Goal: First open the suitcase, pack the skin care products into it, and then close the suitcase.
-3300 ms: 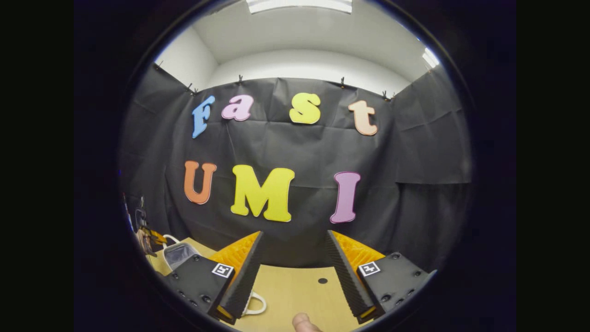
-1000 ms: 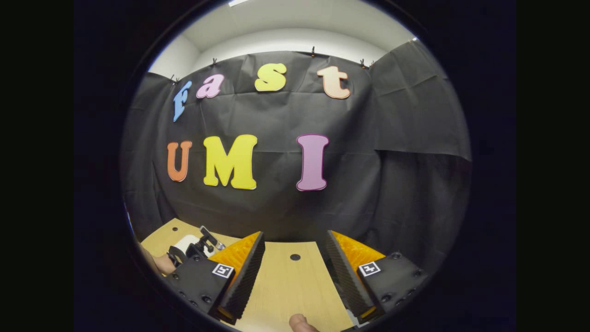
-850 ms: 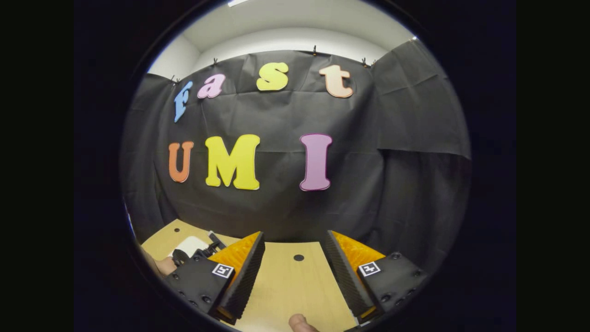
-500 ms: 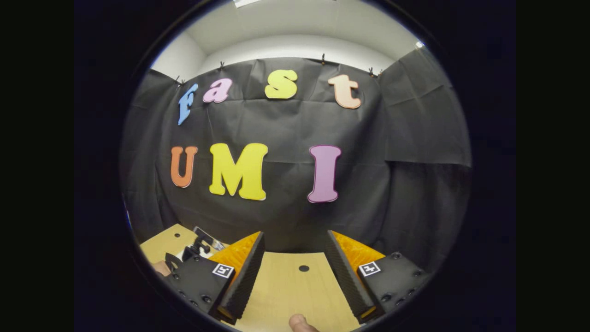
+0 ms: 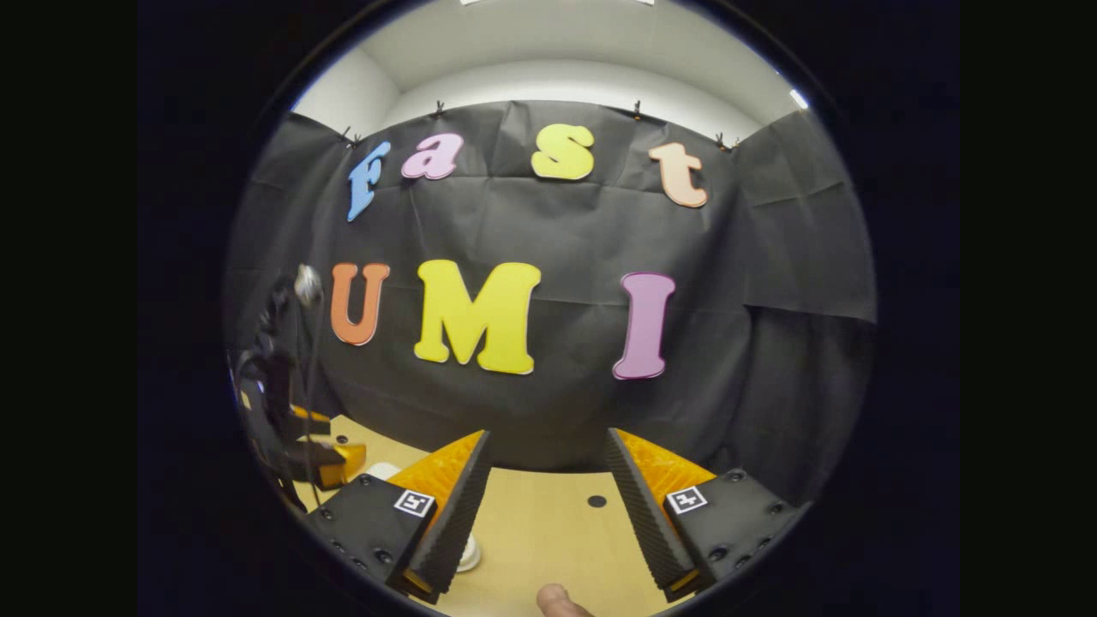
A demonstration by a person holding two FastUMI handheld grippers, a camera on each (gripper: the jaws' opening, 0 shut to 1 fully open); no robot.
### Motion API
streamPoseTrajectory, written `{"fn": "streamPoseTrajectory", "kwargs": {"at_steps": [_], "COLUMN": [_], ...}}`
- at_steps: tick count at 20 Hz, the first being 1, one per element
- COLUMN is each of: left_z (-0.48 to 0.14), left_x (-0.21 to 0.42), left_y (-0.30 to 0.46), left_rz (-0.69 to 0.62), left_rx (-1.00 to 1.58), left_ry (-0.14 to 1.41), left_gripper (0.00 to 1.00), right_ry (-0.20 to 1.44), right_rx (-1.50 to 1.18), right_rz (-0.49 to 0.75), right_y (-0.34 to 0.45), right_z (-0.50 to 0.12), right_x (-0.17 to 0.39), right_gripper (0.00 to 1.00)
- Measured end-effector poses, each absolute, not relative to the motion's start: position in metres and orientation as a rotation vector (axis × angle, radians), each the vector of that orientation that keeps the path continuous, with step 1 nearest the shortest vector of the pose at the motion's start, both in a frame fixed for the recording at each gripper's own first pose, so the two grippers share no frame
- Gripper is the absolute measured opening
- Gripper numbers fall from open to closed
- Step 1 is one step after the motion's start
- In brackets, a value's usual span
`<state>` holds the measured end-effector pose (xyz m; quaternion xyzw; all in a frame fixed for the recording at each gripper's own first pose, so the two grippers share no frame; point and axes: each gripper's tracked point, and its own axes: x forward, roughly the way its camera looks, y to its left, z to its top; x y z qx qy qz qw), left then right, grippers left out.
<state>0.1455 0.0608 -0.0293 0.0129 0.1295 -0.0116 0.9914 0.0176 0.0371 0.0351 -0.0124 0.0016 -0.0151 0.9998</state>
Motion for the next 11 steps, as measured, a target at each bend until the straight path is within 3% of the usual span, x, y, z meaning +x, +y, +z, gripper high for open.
{"fn": "streamPoseTrajectory", "kwargs": {"at_steps": [7, 11], "left_z": [0.044, 0.037], "left_x": [0.076, 0.038], "left_y": [0.098, 0.111], "left_rz": [0.053, 0.071], "left_rx": [-0.055, -0.087], "left_ry": [0.021, -0.043], "left_gripper": [0.96, 0.96], "right_ry": [-0.014, -0.015], "right_rx": [-0.005, 0.010], "right_rz": [-0.013, 0.007], "right_y": [0.084, 0.106], "right_z": [0.040, 0.034], "right_x": [0.005, -0.011], "right_gripper": [0.80, 0.79]}}
